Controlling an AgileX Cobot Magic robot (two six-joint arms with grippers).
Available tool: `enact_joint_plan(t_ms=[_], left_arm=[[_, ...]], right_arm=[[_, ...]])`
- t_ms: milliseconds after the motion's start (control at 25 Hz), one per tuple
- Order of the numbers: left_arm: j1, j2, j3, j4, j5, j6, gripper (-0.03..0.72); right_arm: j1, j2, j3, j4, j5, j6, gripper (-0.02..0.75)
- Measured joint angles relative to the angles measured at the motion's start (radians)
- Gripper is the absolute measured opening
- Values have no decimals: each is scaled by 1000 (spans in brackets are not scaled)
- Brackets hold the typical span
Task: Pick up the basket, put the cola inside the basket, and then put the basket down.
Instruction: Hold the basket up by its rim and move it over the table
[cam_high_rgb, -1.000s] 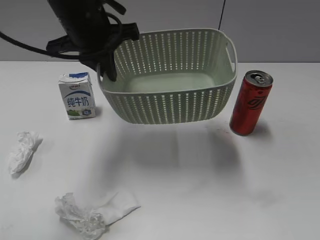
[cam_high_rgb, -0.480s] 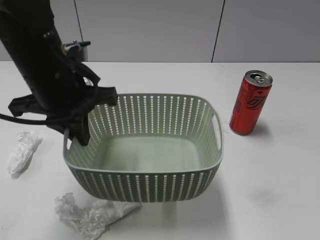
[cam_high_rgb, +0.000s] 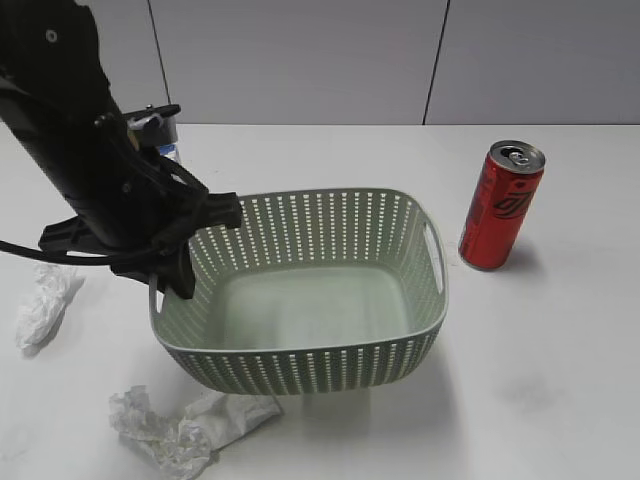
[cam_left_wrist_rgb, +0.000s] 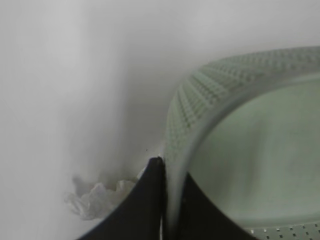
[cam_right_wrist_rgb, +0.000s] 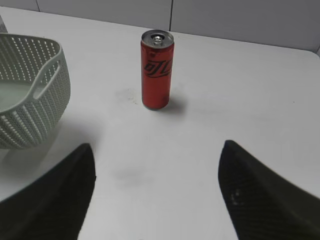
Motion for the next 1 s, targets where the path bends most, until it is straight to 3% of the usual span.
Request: enact_joint_plan(t_ms=[320,1000], left_arm=[[0,4,4,4,-22,-1,-4],[0,53,5,14,-48,-1,-4]], right_arm=[[0,400,-228,0,-11,32,583],[0,1499,-997,6,-5,33,583]])
